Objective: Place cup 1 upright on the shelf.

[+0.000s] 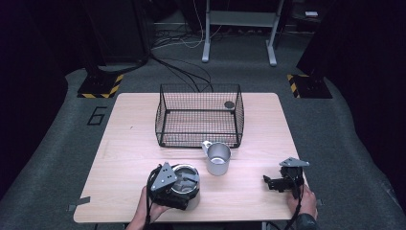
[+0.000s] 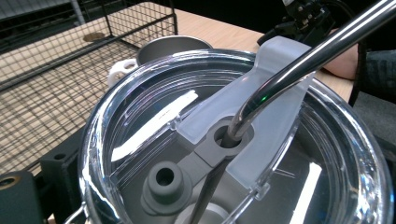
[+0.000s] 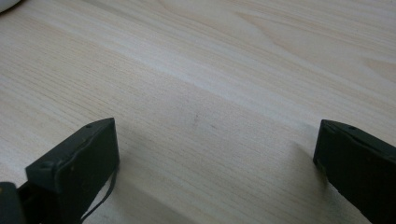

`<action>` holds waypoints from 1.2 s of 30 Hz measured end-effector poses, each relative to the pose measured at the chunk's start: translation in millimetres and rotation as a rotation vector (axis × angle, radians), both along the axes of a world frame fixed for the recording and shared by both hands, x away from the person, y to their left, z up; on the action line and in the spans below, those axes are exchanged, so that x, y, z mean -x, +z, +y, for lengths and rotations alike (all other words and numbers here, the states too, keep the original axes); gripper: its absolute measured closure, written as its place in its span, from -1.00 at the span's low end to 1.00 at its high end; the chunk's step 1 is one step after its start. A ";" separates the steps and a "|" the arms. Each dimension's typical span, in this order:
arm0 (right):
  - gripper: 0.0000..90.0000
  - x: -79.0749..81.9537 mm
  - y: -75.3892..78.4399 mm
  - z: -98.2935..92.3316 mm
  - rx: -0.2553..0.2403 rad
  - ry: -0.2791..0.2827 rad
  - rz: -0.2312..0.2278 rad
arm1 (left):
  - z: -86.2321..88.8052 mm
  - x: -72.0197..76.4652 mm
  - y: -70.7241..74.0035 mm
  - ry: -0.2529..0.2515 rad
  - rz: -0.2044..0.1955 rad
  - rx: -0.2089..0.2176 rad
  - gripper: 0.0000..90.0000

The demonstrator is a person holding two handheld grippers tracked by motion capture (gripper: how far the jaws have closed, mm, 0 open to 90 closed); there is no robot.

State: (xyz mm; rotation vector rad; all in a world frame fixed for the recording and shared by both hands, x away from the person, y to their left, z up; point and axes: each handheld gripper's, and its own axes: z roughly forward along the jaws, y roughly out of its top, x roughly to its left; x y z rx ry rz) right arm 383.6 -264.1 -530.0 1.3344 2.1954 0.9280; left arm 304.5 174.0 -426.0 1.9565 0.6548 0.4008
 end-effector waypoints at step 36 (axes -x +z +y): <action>-1.00 -0.3 -0.1 -0.2 0.002 0.003 -0.003 | 38.7 -29.2 49.1 0.123 -0.084 0.018 -0.91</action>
